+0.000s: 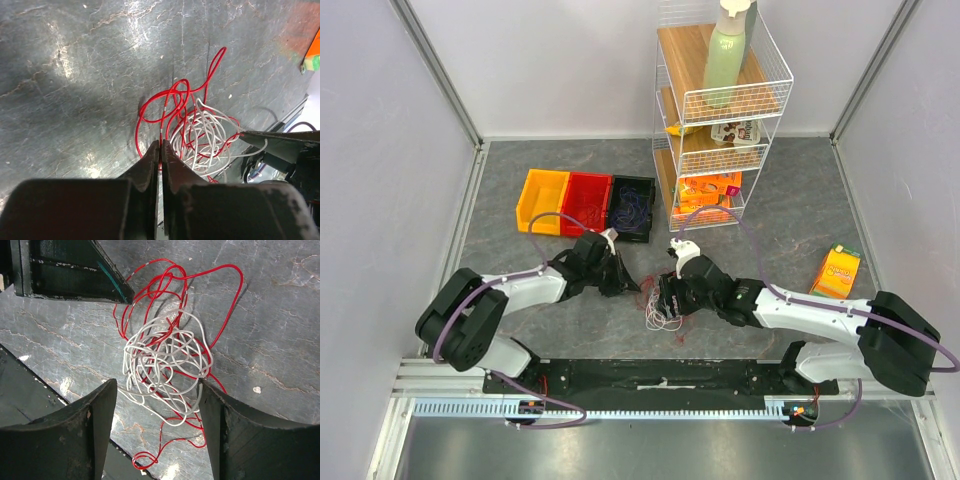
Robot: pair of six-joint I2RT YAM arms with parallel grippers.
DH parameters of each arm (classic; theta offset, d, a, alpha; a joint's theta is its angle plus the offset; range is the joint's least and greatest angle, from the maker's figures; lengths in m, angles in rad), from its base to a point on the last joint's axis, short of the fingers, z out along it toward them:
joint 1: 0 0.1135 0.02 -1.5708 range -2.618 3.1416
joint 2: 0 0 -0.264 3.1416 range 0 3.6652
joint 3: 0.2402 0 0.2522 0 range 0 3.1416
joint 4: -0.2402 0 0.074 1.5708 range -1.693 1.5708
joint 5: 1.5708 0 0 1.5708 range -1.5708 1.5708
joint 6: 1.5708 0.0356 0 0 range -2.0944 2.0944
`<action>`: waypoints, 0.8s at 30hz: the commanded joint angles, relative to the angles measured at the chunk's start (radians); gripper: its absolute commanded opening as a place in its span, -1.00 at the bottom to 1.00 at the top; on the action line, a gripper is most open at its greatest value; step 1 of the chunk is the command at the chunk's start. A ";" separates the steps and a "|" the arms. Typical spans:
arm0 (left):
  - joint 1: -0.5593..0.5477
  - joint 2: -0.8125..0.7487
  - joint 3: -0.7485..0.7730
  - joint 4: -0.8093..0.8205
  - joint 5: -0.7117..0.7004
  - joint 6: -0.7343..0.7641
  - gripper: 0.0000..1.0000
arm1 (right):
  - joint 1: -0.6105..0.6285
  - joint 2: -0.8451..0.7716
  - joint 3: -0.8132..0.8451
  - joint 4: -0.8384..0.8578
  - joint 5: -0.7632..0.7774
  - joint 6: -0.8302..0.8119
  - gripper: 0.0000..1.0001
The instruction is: Untangle the cables
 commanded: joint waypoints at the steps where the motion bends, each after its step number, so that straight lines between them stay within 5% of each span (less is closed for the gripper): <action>1: -0.008 -0.076 0.025 0.009 -0.030 0.046 -0.91 | -0.001 -0.008 0.017 0.017 0.004 -0.002 0.47; 10: -0.013 -0.340 0.074 -0.025 0.043 0.147 -0.96 | -0.003 0.086 0.072 0.051 0.053 -0.028 0.57; 14: -0.013 -0.416 0.142 -0.050 0.094 0.189 -0.96 | -0.001 0.135 0.069 0.133 0.099 0.041 0.40; 21: -0.015 -0.518 0.303 -0.143 0.145 0.290 -0.97 | -0.016 0.103 -0.041 0.210 0.245 0.164 -0.69; 24: -0.013 -0.555 0.399 -0.206 0.146 0.391 -0.97 | -0.056 0.032 -0.098 0.148 0.301 0.207 -0.87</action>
